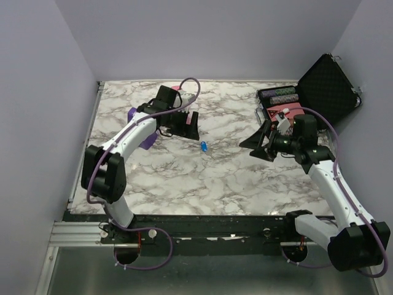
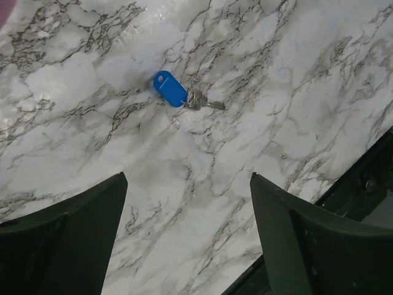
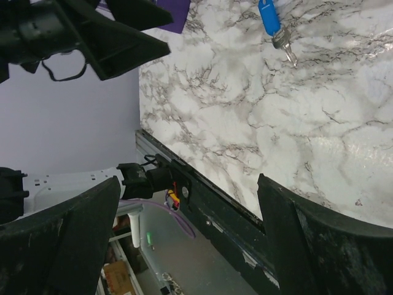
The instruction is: Remove the keys from the keyring
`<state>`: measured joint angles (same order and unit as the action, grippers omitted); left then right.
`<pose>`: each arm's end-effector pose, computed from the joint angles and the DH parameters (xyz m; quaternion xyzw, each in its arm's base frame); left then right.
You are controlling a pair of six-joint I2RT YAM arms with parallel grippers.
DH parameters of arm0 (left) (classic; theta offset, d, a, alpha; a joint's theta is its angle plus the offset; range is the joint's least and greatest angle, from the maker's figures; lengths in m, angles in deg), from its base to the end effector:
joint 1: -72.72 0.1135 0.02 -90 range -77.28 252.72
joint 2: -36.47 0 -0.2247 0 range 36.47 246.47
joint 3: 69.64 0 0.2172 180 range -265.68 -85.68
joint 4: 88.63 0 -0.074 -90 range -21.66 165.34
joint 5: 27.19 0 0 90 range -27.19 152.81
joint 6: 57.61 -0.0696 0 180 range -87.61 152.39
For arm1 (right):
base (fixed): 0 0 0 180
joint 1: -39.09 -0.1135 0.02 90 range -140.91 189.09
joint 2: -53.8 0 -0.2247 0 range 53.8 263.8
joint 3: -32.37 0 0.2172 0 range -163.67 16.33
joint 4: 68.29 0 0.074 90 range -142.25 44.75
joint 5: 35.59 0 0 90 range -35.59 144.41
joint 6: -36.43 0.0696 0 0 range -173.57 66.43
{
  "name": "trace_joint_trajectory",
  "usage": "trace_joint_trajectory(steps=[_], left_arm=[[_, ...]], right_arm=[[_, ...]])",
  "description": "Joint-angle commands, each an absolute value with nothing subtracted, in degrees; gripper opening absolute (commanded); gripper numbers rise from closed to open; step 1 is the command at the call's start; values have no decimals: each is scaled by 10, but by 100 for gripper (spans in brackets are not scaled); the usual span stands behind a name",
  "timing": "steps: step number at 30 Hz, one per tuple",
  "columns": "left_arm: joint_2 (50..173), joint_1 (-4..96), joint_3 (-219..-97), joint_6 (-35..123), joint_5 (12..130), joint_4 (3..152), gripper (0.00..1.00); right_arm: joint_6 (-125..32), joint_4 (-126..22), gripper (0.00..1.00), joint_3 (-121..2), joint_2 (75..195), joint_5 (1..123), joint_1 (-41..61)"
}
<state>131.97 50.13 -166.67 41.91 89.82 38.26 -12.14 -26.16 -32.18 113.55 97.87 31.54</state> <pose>0.3047 -0.1610 0.2364 0.1808 0.9035 -0.3004 0.2465 0.2140 0.0767 0.2503 0.0855 0.8443 0.4728 0.2375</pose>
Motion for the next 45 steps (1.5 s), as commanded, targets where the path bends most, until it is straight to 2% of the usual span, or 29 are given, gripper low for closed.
trace_joint_trajectory(steps=[1,19,32,45], left_arm=[[1370,487,-1680,399,939,414,89],[1525,478,-1750,406,972,443,86],[1591,477,-1787,400,1013,443,83],[1649,477,-1880,392,1053,319,83]], right_arm=[[-139,-268,100,-333,1134,1001,313],[-225,-167,100,-385,1137,984,313],[-235,-154,100,-394,1144,981,313],[-226,-145,100,-393,1136,986,313]])
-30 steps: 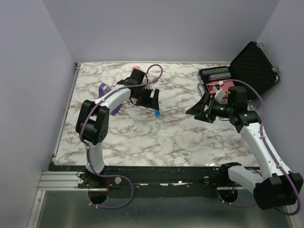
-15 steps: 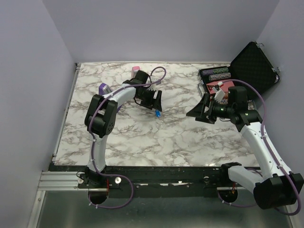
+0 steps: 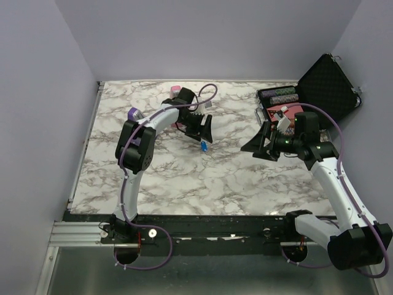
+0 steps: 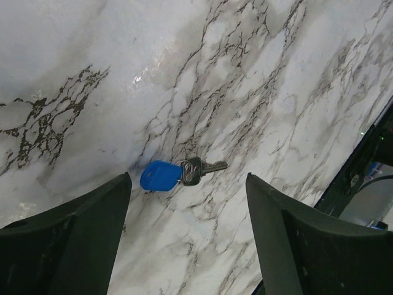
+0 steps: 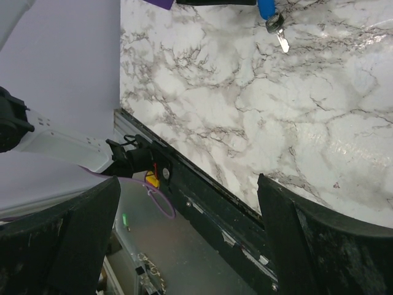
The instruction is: Remove the keys from the keyring
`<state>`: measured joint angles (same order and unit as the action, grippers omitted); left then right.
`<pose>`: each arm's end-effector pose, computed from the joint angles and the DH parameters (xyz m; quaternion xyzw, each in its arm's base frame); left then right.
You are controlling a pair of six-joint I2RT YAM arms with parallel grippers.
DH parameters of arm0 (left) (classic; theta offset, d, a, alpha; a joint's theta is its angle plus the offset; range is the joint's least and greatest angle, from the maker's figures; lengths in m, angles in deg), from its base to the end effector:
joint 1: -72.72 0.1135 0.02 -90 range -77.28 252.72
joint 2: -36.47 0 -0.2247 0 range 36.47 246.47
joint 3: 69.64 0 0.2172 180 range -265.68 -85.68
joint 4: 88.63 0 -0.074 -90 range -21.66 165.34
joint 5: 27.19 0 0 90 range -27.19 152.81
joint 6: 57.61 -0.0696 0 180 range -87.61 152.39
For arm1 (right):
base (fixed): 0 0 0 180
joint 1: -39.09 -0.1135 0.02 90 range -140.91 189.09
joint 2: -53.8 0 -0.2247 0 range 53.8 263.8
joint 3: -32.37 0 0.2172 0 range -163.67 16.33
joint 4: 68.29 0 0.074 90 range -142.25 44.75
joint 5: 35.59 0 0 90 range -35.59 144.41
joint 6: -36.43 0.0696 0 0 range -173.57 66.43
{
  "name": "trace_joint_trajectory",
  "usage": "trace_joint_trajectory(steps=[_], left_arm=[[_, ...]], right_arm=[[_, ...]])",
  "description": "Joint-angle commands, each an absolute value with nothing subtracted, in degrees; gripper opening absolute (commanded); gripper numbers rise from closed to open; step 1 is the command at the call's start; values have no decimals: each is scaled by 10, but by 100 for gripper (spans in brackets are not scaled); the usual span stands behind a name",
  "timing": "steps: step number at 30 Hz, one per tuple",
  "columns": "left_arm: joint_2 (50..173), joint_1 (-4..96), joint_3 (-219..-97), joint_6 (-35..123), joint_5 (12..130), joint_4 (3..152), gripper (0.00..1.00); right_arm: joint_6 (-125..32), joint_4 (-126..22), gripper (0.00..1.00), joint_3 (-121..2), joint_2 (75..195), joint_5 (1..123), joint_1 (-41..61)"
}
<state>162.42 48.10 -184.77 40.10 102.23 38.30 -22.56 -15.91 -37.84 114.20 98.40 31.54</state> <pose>0.3648 -0.2158 0.1399 0.2102 0.8959 -0.3748 0.1128 0.2062 0.0761 0.2619 0.0251 0.8618 0.4468 0.2388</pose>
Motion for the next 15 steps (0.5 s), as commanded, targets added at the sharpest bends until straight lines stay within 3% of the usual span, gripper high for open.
trace_joint_trajectory(steps=[1,15], left_arm=[[1653,477,-1889,392,1060,306,83],[1664,457,-1880,392,1097,282,80]], right_arm=[[-226,-145,100,-394,1135,987,313],[-216,-151,100,-389,1126,995,313]])
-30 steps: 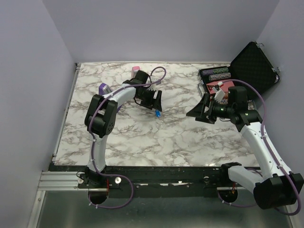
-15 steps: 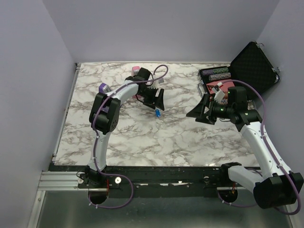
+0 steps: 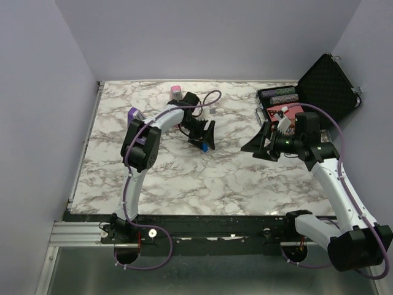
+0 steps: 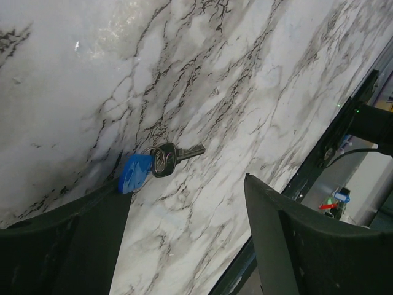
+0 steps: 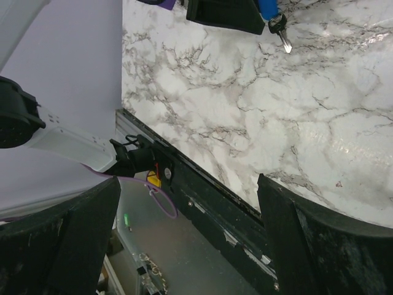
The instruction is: Remove the keys from the keyring
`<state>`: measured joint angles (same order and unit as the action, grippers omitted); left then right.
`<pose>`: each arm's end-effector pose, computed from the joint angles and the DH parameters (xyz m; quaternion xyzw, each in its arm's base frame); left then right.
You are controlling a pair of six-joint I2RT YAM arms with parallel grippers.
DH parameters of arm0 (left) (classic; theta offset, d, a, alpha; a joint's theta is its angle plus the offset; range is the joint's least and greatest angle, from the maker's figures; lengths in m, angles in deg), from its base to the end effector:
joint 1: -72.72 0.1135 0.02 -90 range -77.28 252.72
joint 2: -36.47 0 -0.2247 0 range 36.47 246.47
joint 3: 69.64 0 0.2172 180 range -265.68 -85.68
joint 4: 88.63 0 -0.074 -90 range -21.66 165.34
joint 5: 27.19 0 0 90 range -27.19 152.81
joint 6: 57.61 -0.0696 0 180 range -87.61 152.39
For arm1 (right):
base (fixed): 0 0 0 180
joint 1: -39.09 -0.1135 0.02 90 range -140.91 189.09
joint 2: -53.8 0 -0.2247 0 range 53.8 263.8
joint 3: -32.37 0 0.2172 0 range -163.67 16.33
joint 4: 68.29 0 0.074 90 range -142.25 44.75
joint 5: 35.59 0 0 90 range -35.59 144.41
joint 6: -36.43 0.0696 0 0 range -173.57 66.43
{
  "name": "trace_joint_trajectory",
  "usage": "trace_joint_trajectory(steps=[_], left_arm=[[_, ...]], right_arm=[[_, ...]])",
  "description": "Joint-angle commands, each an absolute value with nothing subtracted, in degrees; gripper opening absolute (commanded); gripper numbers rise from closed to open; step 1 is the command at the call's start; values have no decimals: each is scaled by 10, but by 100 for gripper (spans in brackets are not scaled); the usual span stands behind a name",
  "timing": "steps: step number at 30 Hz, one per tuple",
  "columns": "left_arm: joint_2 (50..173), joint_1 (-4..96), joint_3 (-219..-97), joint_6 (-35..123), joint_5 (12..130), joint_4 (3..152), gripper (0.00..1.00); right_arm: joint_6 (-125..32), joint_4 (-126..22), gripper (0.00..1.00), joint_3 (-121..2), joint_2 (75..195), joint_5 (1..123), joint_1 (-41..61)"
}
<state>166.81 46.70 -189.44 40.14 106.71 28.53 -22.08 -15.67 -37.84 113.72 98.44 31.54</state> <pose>0.3513 -0.2252 0.1261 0.1990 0.8976 -0.3929 0.0208 0.2046 0.0759 0.2632 0.0277 0.8610 0.4484 0.2385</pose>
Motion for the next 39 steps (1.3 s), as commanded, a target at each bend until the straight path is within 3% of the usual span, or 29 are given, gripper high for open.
trace_joint_trajectory(steps=[1,14,31,34,39], left_arm=[[1662,456,-1877,392,1096,287,79],[1669,448,-1907,409,1066,288,67],[1707,441,-1985,418,1031,217,58],[1711,436,-2003,410,1005,191,59],[1644,424,-1918,406,941,228,75]], right_arm=[[-217,-150,100,-388,1125,995,313],[-239,-122,100,-404,1119,986,313],[-259,-109,100,-417,1127,983,313],[-259,-108,100,-419,1128,983,314],[-263,-103,100,-424,1127,977,313]])
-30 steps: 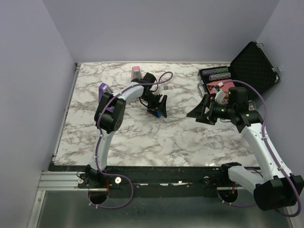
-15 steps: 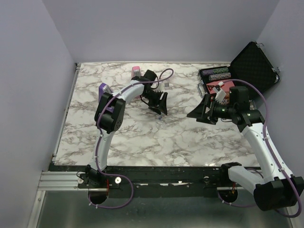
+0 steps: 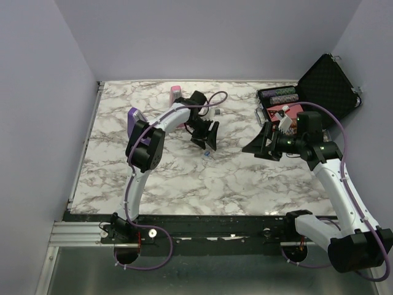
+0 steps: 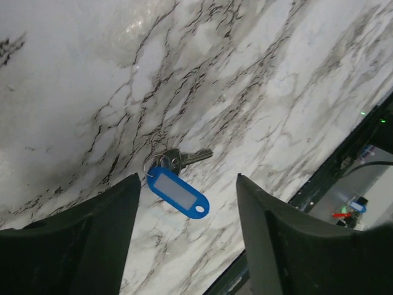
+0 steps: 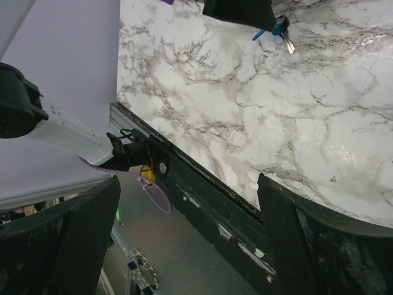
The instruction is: Remove the keys from the keyring
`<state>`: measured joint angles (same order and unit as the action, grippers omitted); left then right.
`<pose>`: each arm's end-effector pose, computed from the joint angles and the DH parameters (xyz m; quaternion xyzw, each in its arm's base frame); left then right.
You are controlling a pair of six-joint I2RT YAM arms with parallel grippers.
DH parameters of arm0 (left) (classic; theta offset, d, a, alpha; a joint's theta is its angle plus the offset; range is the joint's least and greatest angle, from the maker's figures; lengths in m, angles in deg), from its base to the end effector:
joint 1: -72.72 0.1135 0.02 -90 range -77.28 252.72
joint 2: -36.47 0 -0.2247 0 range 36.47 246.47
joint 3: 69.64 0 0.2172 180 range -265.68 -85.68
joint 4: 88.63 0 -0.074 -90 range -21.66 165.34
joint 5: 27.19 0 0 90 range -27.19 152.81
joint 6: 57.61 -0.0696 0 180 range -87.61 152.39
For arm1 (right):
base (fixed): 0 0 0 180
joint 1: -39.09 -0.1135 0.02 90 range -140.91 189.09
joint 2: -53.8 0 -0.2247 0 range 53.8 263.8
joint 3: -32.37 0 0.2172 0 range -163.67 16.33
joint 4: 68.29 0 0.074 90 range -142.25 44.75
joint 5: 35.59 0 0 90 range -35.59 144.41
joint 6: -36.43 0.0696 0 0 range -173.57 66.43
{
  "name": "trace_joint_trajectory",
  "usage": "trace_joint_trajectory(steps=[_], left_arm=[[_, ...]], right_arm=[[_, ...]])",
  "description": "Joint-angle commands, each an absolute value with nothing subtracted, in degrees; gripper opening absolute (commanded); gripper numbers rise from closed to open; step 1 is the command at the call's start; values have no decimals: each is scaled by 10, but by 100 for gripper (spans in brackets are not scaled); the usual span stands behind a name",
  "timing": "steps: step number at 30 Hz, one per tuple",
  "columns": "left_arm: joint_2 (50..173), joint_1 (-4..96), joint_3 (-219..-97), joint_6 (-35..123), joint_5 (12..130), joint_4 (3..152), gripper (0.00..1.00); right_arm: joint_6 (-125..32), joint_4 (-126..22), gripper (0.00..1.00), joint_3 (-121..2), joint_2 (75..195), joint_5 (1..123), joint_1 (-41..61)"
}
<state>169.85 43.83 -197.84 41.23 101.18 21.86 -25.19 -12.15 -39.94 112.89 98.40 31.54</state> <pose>0.3509 -0.2430 0.1332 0.2061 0.9141 -0.3489 0.0137 0.1987 0.0751 0.2715 0.0066 0.8631 0.4408 0.2464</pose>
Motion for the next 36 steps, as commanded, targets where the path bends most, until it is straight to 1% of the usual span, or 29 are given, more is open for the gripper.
trace_joint_trajectory(steps=[1,2,5,8,13,18,20,24,31,34,36], left_arm=[[1627,419,-1899,407,927,243,79],[1611,413,-1884,410,906,256,82],[1578,392,-1860,407,847,280,85],[1554,375,-1843,399,794,300,86],[1517,353,-1815,381,745,331,86],[1512,328,-1795,348,675,341,85],[1519,319,-1792,340,642,339,83],[1533,306,-1791,340,617,336,80],[1547,296,-1785,338,605,345,75],[1561,292,-1793,340,594,340,71],[1569,290,-1799,342,586,339,67]], right_arm=[[-262,-104,100,-423,1127,977,313],[-261,-106,100,-422,1125,977,313],[-256,-113,100,-417,1128,983,313],[-252,-116,100,-414,1126,984,313],[-241,-120,100,-408,1112,978,313],[-232,-116,100,-404,1098,974,314],[-229,-116,100,-403,1092,971,313],[-220,-120,100,-397,1082,970,313],[-216,-122,100,-391,1079,973,313],[-217,-121,100,-392,1081,973,313],[-219,-118,100,-394,1082,974,313]])
